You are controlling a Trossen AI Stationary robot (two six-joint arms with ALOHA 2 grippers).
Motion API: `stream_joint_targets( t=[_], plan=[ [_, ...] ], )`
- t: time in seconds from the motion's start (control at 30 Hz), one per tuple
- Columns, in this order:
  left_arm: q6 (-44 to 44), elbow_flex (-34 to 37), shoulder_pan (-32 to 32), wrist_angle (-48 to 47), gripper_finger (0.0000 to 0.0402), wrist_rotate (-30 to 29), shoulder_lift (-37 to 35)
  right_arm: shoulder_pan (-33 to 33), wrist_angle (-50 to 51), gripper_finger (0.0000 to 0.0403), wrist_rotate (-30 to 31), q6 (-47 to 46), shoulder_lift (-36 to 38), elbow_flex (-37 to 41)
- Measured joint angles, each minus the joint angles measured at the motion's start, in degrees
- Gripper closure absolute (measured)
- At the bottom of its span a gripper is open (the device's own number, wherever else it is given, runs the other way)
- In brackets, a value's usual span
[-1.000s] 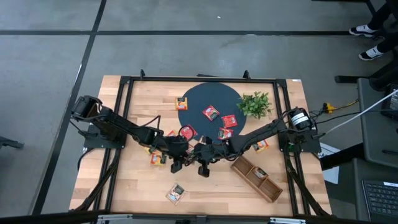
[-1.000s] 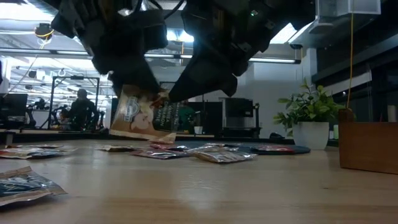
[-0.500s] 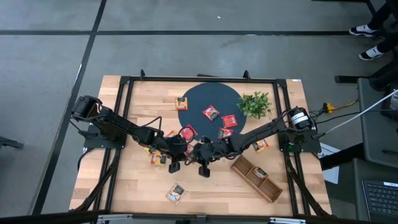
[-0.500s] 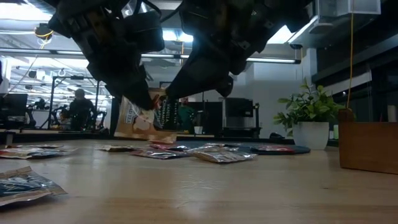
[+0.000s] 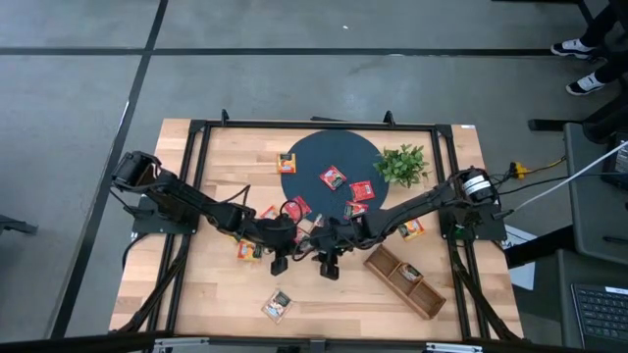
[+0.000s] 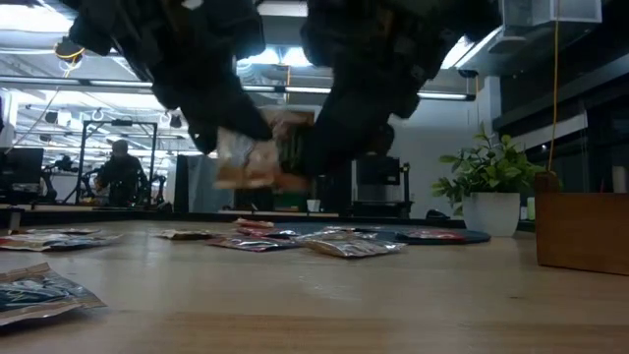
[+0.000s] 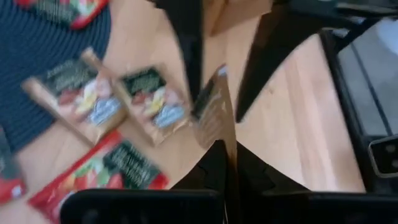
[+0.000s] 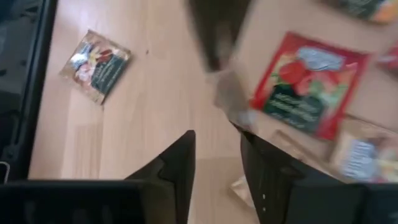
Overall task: Pick & Place Tea
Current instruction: Put the brown tea bag into the middle section of the wooden organizer
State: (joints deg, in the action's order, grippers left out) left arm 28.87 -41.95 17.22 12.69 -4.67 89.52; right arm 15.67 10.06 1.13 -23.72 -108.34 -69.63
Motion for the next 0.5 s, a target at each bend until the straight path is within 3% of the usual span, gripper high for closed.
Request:
stream_joint_targets(
  t=[0.13,0.27,0.5],
  plan=[
    [0.81,2.71,0.74,5.16,0.0398,-2.35,-0.05,1.54,4.67,0.0266,4.6,-0.03,3.73,0.0],
    [1.45,6.11,0.84,16.28,0.0398,-2.0,-0.05,2.93,8.54,0.0265,9.57,-1.32,7.15,-0.02],
    [0.85,10.06,0.93,27.95,0.0398,-4.91,-0.03,3.16,8.9,0.0265,9.79,-2.13,8.88,0.0]
  ],
)
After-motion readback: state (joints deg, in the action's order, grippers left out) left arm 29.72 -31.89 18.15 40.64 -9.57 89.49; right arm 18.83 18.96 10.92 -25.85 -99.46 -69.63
